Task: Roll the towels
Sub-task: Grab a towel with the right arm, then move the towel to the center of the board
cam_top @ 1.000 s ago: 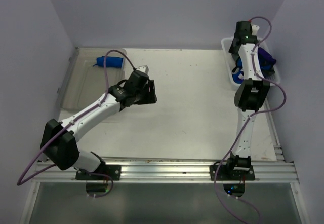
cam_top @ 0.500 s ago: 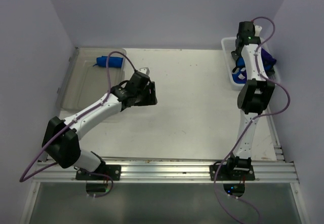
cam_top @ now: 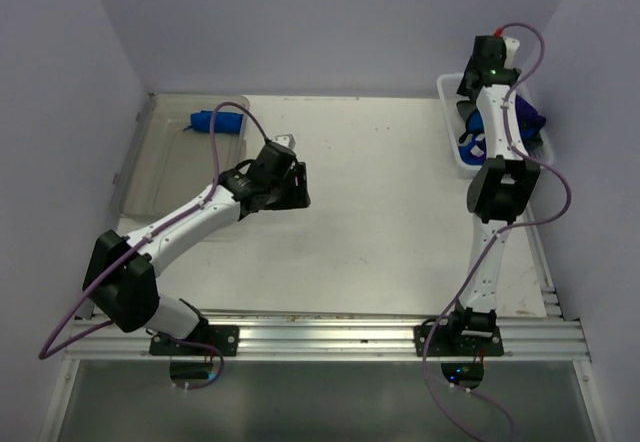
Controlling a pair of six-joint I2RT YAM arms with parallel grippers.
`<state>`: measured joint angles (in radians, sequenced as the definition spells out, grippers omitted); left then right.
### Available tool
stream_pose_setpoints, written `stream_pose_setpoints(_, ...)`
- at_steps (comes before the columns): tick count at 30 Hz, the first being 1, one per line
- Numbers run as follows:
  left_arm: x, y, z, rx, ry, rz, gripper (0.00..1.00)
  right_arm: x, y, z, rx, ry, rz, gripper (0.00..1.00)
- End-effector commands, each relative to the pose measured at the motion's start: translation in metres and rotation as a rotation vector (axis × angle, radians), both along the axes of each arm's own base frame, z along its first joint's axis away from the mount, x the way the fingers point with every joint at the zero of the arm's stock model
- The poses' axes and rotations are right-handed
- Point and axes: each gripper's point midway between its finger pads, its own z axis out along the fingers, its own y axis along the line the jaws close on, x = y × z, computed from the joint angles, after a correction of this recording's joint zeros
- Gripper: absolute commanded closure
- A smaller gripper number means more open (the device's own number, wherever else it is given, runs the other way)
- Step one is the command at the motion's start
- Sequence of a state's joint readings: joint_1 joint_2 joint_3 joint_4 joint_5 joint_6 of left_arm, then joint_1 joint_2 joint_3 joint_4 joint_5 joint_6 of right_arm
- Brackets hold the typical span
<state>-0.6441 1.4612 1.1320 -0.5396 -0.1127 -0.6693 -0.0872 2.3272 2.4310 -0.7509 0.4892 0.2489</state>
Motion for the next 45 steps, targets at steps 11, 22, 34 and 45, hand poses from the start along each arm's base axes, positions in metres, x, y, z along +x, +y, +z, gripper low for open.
stream_pose_setpoints(11,0.013,-0.013,-0.018,0.009,0.004,-0.019,0.34,0.014,-0.032,-0.073,-0.066,0.106,-0.068,0.74)
stream_pose_setpoints(22,0.015,-0.018,-0.016,-0.002,0.006,-0.017,0.35,-0.010,-0.005,0.029,0.066,-0.135,-0.020,1.00)
stream_pose_setpoints(34,0.011,-0.013,0.021,-0.043,-0.063,-0.003,0.33,-0.094,0.072,0.165,0.183,-0.412,0.218,1.00)
stream_pose_setpoints(45,0.010,0.046,0.080,-0.021,-0.175,0.135,0.27,-0.216,0.254,0.074,0.381,-0.147,0.688,1.00)
